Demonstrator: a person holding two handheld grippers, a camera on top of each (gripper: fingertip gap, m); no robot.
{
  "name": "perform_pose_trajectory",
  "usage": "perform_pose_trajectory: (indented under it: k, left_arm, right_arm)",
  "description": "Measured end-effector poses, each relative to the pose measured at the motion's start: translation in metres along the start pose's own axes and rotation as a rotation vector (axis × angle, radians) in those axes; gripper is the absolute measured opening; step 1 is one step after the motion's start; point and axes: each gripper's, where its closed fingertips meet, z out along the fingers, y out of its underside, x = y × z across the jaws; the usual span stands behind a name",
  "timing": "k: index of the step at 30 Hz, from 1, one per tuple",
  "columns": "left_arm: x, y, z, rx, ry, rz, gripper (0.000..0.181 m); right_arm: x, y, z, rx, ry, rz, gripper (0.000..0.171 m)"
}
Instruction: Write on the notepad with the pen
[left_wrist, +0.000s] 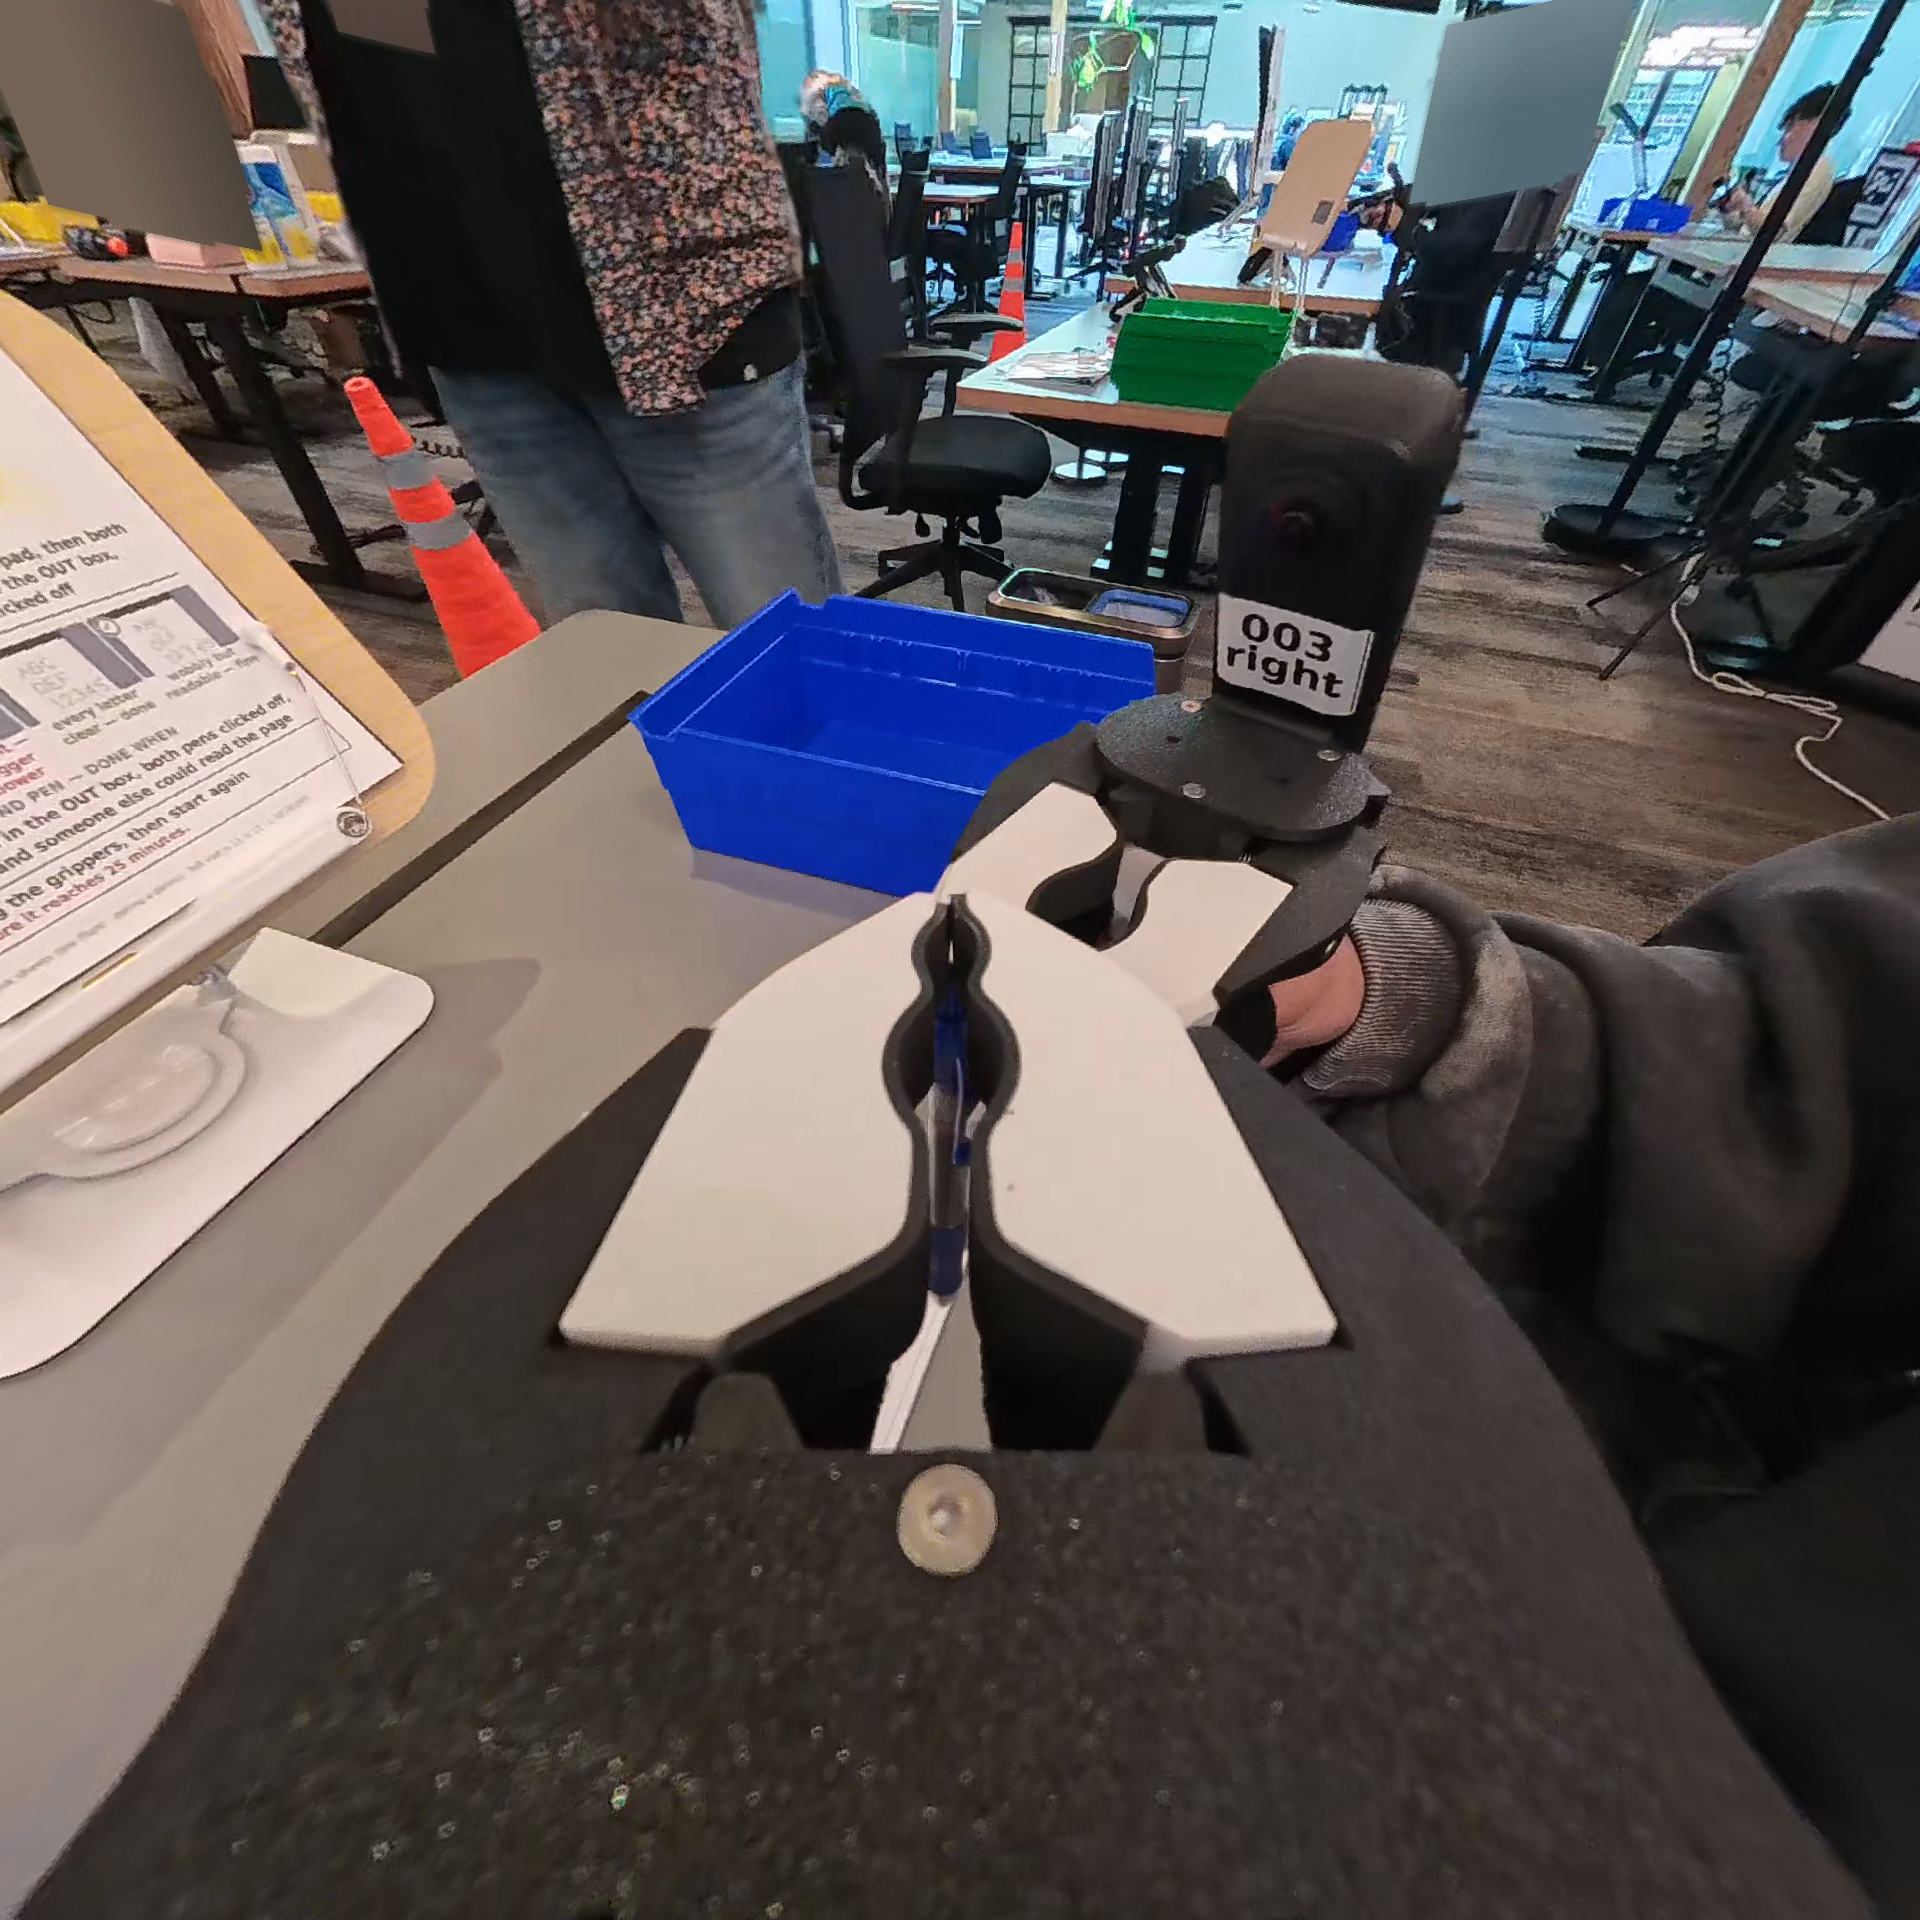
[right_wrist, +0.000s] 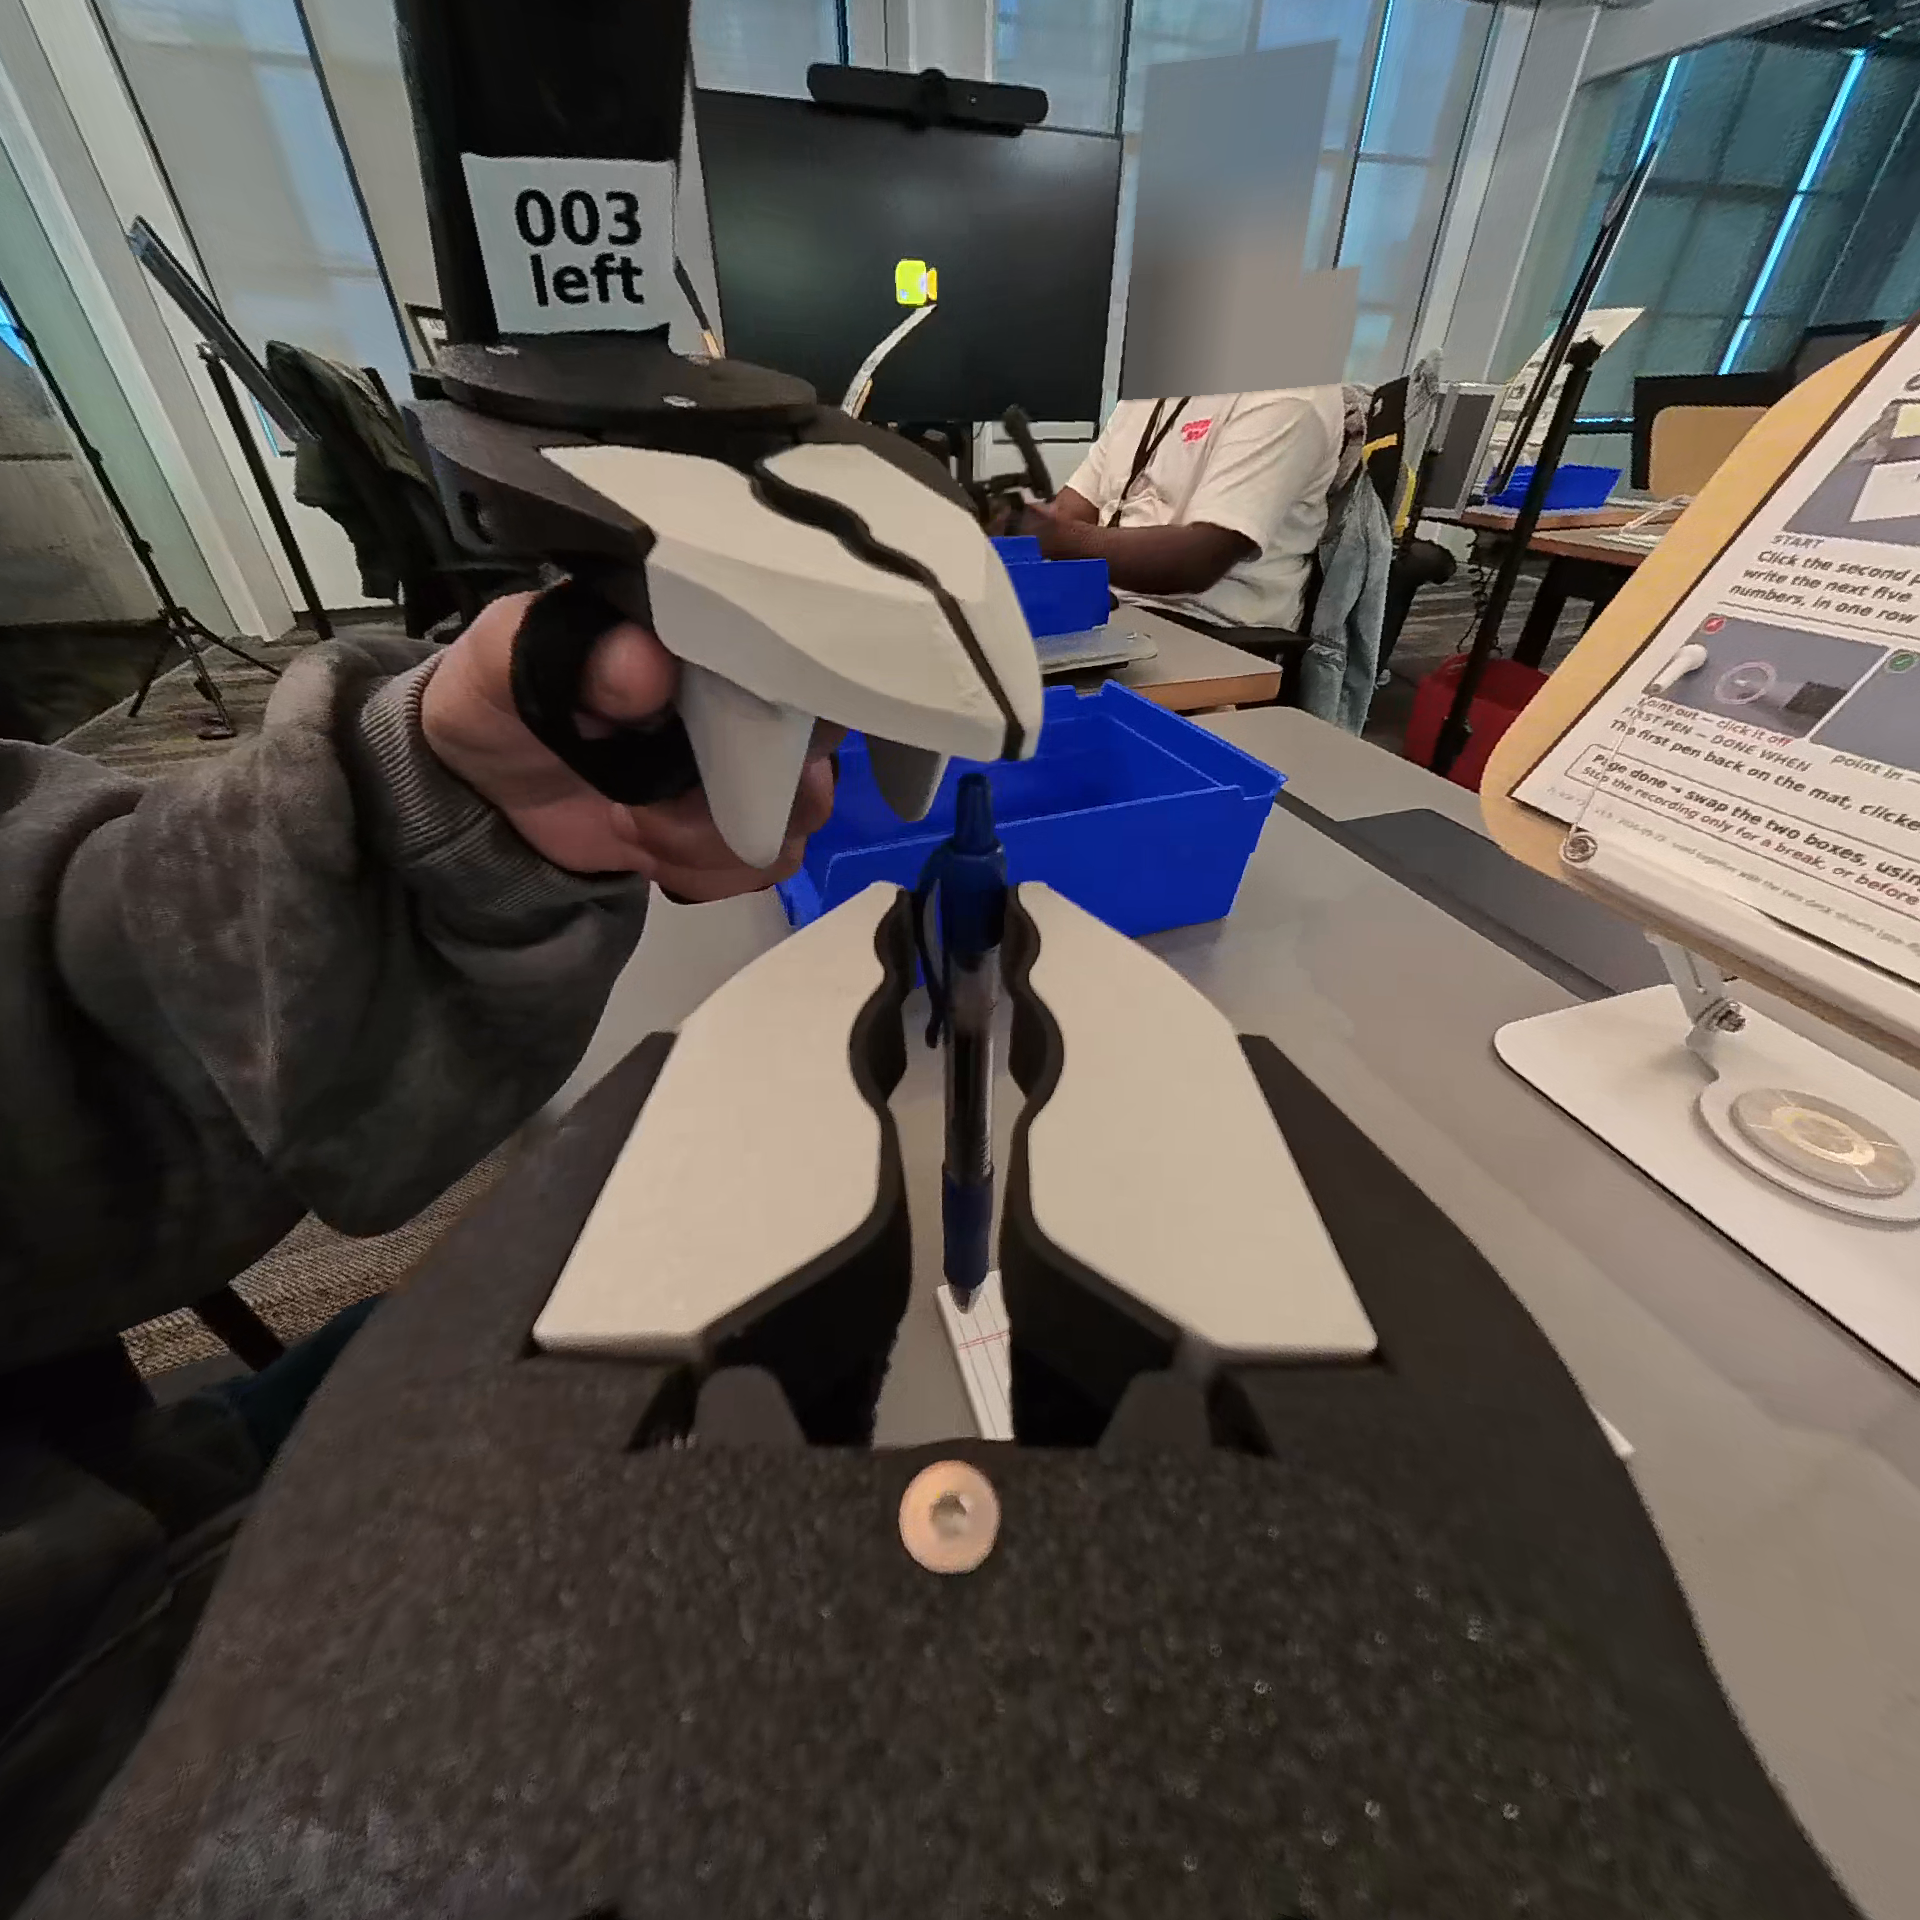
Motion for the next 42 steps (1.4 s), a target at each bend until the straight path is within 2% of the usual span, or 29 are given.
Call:
perform_pose_trajectory:
  k: [29,37,38,40,42]
  left_arm:
    - [-0.004,0.027,0.015,-0.016,0.012,-0.049,0.0]
    - [-0.009,0.022,0.009,-0.009,0.001,-0.097,0.0]
    - [-0.013,0.016,0.002,0.014,-0.038,-0.105,0.003]
    - [-0.02,0.009,-0.018,0.058,-0.142,-0.12,0.03]
    - [-0.025,0.024,-0.038,0.046,-0.265,-0.149,0.044]
  right_arm:
    - [0.004,0.011,0.0,0.009,-0.019,0.056,0.015]
    - [0.009,0.011,-0.001,0.034,0.0,0.066,0.016]
    - [0.012,0.011,-0.003,0.042,0.01,0.072,0.016]
    - [0.018,0.011,-0.008,0.061,0.033,0.069,0.016]
    - [0.024,0.009,-0.013,0.087,0.06,0.063,0.016]
